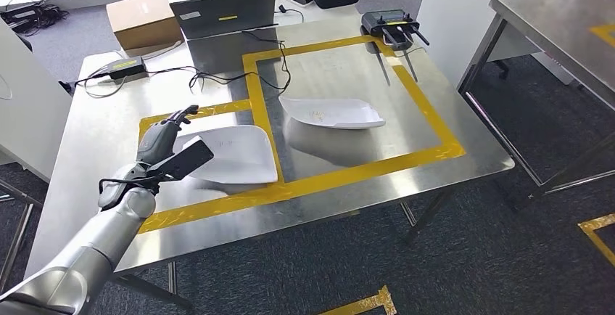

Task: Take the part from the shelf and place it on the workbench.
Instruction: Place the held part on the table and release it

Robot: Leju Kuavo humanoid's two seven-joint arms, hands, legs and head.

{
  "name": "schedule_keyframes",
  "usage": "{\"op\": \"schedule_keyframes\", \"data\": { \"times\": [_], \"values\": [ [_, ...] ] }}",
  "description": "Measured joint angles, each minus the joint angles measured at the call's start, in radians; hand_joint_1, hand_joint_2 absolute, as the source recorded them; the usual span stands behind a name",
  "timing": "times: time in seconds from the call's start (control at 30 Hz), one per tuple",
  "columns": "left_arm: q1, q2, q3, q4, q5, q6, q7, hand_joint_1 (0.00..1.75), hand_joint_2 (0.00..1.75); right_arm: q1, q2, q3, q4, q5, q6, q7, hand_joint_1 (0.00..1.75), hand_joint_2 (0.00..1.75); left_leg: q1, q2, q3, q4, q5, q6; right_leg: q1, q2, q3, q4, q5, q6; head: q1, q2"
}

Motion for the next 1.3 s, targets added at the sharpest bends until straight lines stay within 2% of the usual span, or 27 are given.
{"op": "schedule_keyframes", "data": {
  "times": [0.1,0.23,0.37,0.4,0.47,0.53,0.57,0.6,0.63,0.7,0.73,0.77,0.87,0.9,0.93,0.97,1.03,1.07,1.1,1.13,1.17,1.2,1.23,1.27,1.3],
  "values": [
    [0.019,0.006,-0.002,0.007,0.036,-0.026,0.038,0.00,0.00,0.000,0.002,0.000,0.000,-0.006,-0.004,-0.011,0.00,0.00,0.000,0.000,0.000,0.000,0.000,0.000,0.000,0.000,0.000,0.000,0.000,0.000,0.000,0.000],
    [0.040,0.029,-0.002,0.009,0.057,-0.010,0.060,0.00,0.00,0.001,0.004,0.000,0.000,-0.012,-0.013,-0.012,0.00,0.00,0.000,0.000,0.000,0.000,0.000,0.000,0.000,0.000,0.000,0.000,0.000,0.000,0.000,0.000],
    [0.047,0.057,-0.002,0.002,0.083,0.062,0.063,0.00,0.00,0.003,0.009,-0.005,0.000,-0.030,-0.023,-0.005,0.00,0.00,-0.001,0.001,0.009,-0.016,0.011,0.016,-0.003,-0.001,0.008,-0.013,0.006,0.015,0.000,0.000],
    [0.047,0.062,0.000,-0.005,0.094,0.089,0.056,0.00,0.00,0.003,0.011,-0.008,0.000,-0.037,-0.028,-0.005,0.00,0.00,0.003,0.002,0.016,-0.030,0.021,0.021,-0.003,-0.001,0.007,-0.005,-0.003,0.019,0.000,0.000],
    [0.045,0.071,0.004,-0.025,0.112,0.151,0.036,0.00,0.00,0.004,0.012,-0.016,0.000,-0.045,-0.033,-0.003,0.00,0.00,0.010,0.005,0.022,-0.049,0.033,0.024,-0.007,-0.001,-0.020,0.065,-0.056,0.028,0.002,0.000],
    [0.050,0.082,0.012,-0.056,0.128,0.216,0.015,0.00,0.00,0.006,0.014,-0.023,0.000,-0.050,-0.033,0.003,0.00,0.00,0.014,0.008,0.017,-0.050,0.037,0.024,-0.019,-0.001,-0.071,0.190,-0.122,0.040,0.002,0.000],
    [0.055,0.088,0.017,-0.076,0.137,0.243,0.007,0.00,0.00,0.007,0.015,-0.026,0.000,-0.053,-0.034,0.005,0.00,0.00,0.017,0.008,0.013,-0.047,0.038,0.021,-0.027,-0.001,-0.087,0.232,-0.136,0.048,0.002,0.000],
    [0.065,0.096,0.022,-0.103,0.148,0.268,-0.001,0.00,0.00,0.007,0.016,-0.029,0.000,-0.056,-0.034,0.004,0.00,0.00,0.021,0.009,0.009,-0.044,0.040,0.016,-0.034,-0.001,-0.085,0.240,-0.131,0.056,0.002,0.000],
    [0.081,0.105,0.028,-0.141,0.160,0.295,-0.005,0.00,0.00,0.007,0.017,-0.032,0.000,-0.059,-0.035,0.001,0.00,0.00,0.028,0.009,0.003,-0.039,0.040,0.008,-0.042,-0.002,-0.061,0.204,-0.108,0.066,0.002,0.000],
    [0.125,0.132,0.045,-0.253,0.178,0.359,-0.005,0.00,0.00,0.006,0.020,-0.037,0.000,-0.060,-0.034,-0.005,0.00,0.00,0.040,0.010,-0.009,-0.022,0.039,-0.014,-0.055,-0.003,0.015,0.080,-0.061,0.086,0.004,0.000],
    [0.152,0.147,0.054,-0.320,0.181,0.388,0.001,0.00,0.00,0.007,0.022,-0.039,0.000,-0.059,-0.033,-0.006,0.00,0.00,0.042,0.011,-0.015,-0.014,0.038,-0.026,-0.057,0.001,0.038,0.041,-0.043,0.086,0.006,0.000],
    [0.178,0.161,0.064,-0.386,0.178,0.411,0.008,0.00,0.00,0.007,0.025,-0.041,0.000,-0.056,-0.032,-0.006,0.00,0.00,0.042,0.010,-0.019,-0.006,0.038,-0.037,-0.057,0.005,0.048,0.022,-0.042,0.080,0.007,0.000],
    [0.274,0.195,0.099,-0.585,0.147,0.444,0.026,0.00,0.00,0.007,0.029,-0.044,0.000,-0.051,-0.031,-0.011,0.00,0.00,0.043,0.006,-0.025,-0.003,0.044,-0.062,-0.055,0.013,0.030,0.030,-0.044,0.039,0.006,0.000],
    [0.313,0.205,0.114,-0.650,0.130,0.448,0.028,0.00,0.00,0.006,0.031,-0.046,0.000,-0.050,-0.032,-0.014,0.00,0.00,0.045,0.006,-0.030,0.004,0.032,-0.066,-0.054,0.013,0.023,0.031,-0.038,0.027,0.005,0.000],
    [0.351,0.213,0.130,-0.709,0.113,0.450,0.029,0.00,0.00,0.006,0.033,-0.048,0.000,-0.049,-0.032,-0.016,0.00,0.00,0.045,0.006,-0.041,0.028,0.005,-0.068,-0.053,0.012,0.017,0.030,-0.031,0.017,0.004,0.000],
    [0.385,0.218,0.145,-0.762,0.098,0.452,0.028,0.00,0.00,0.006,0.035,-0.050,0.000,-0.046,-0.033,-0.015,0.00,0.00,0.044,0.006,-0.057,0.074,-0.036,-0.068,-0.051,0.011,0.009,0.029,-0.024,0.009,0.003,0.000],
    [0.445,0.222,0.173,-0.852,0.078,0.452,0.027,0.00,0.00,0.007,0.038,-0.051,0.000,-0.036,-0.031,-0.009,0.00,0.00,0.038,0.005,-0.096,0.203,-0.124,-0.064,-0.043,0.010,-0.010,0.028,-0.008,-0.001,0.002,0.000],
    [0.471,0.223,0.184,-0.889,0.072,0.452,0.026,0.00,0.00,0.008,0.039,-0.051,0.000,-0.032,-0.030,-0.006,0.00,0.00,0.034,0.005,-0.105,0.256,-0.150,-0.060,-0.037,0.009,-0.022,0.028,0.000,-0.004,0.002,0.000],
    [0.493,0.223,0.192,-0.919,0.067,0.452,0.026,0.00,0.00,0.008,0.040,-0.051,0.000,-0.029,-0.029,-0.004,0.00,0.00,0.030,0.005,-0.099,0.278,-0.155,-0.054,-0.032,0.008,-0.033,0.028,0.009,-0.007,0.002,0.000],
    [0.511,0.222,0.199,-0.946,0.059,0.452,0.026,0.00,0.00,0.008,0.041,-0.051,0.000,-0.029,-0.029,-0.004,0.00,0.00,0.025,0.005,-0.074,0.265,-0.143,-0.045,-0.027,0.008,-0.045,0.028,0.018,-0.008,0.002,0.000],
    [0.526,0.222,0.206,-0.970,0.046,0.452,0.025,0.00,0.00,0.007,0.042,-0.051,0.000,-0.029,-0.030,-0.005,0.00,0.00,0.019,0.005,-0.032,0.218,-0.123,-0.033,-0.022,0.007,-0.056,0.028,0.028,-0.008,0.002,0.000],
    [0.538,0.221,0.215,-0.997,0.028,0.452,0.023,0.00,0.00,0.007,0.044,-0.051,0.000,-0.030,-0.031,-0.008,0.00,0.00,0.012,0.005,0.021,0.149,-0.113,-0.019,-0.019,0.007,-0.065,0.029,0.037,-0.008,0.002,0.000],
    [0.551,0.219,0.224,-1.024,0.008,0.453,0.019,0.00,0.00,0.006,0.046,-0.051,0.000,-0.032,-0.033,-0.011,0.00,0.00,0.005,0.007,0.070,0.086,-0.110,-0.010,-0.017,0.007,-0.071,0.028,0.045,-0.006,0.003,0.000],
    [0.566,0.216,0.235,-1.053,-0.015,0.453,0.014,0.00,0.00,0.006,0.047,-0.051,0.000,-0.033,-0.034,-0.012,0.00,0.00,-0.001,0.009,0.103,0.036,-0.111,-0.005,-0.016,0.007,-0.072,0.026,0.053,-0.002,0.003,0.000],
    [0.583,0.212,0.246,-1.082,-0.037,0.453,0.009,0.00,0.00,0.007,0.049,-0.052,0.000,-0.032,-0.034,-0.010,0.00,0.00,-0.007,0.011,0.120,0.008,-0.115,-0.002,-0.017,0.006,-0.070,0.022,0.060,0.004,0.002,0.000]
  ]
}}
